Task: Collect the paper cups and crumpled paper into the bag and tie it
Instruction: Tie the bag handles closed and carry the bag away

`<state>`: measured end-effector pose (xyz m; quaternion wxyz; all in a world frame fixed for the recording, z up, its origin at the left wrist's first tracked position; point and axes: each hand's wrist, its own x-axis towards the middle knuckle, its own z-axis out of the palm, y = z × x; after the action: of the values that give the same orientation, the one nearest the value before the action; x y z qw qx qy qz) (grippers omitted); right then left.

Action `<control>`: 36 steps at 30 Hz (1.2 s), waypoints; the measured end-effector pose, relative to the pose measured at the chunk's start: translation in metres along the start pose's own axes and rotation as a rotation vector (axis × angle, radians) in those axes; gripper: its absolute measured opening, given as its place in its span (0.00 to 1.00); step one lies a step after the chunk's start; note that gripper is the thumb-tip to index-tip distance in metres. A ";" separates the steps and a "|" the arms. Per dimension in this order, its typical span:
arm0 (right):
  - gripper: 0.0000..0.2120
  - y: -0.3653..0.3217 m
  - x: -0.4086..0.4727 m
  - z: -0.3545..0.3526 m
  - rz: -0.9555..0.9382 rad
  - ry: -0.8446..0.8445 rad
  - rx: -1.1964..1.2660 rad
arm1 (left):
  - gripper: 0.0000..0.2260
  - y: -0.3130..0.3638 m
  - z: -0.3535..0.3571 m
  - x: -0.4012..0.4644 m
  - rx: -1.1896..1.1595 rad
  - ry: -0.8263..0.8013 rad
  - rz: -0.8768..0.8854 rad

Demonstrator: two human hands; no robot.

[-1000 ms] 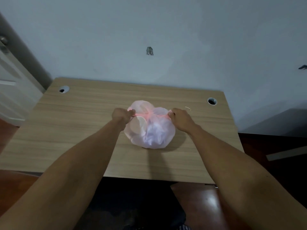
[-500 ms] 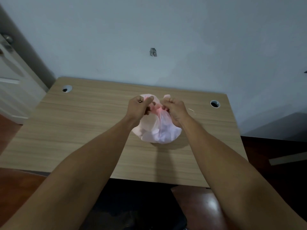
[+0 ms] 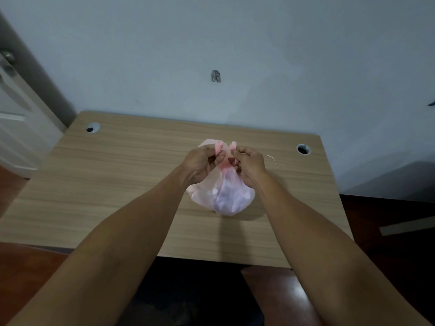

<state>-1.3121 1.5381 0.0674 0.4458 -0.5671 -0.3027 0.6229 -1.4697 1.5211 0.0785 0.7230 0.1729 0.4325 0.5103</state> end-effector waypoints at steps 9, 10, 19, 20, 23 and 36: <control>0.14 -0.011 -0.007 0.002 -0.106 -0.122 -0.170 | 0.06 0.010 -0.001 -0.003 0.259 -0.112 -0.071; 0.14 -0.011 -0.006 0.002 -0.115 -0.144 -0.174 | 0.05 0.011 -0.001 -0.003 0.274 -0.093 -0.083; 0.18 -0.010 -0.009 -0.003 -0.119 -0.331 -0.219 | 0.10 0.006 0.004 0.004 0.539 0.125 0.045; 0.15 -0.009 -0.009 -0.003 -0.148 -0.340 -0.238 | 0.10 0.005 0.006 0.004 0.552 0.138 0.053; 0.08 -0.008 -0.010 -0.005 -0.222 -0.291 -0.298 | 0.13 0.001 0.008 0.006 0.573 0.181 0.053; 0.05 -0.009 0.005 -0.015 -0.291 -0.111 -0.439 | 0.12 -0.021 0.002 -0.010 0.880 0.084 0.246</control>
<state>-1.2951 1.5444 0.0707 0.3795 -0.5657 -0.5329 0.5020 -1.4575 1.5038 0.0698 0.4964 0.4928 0.6134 0.3666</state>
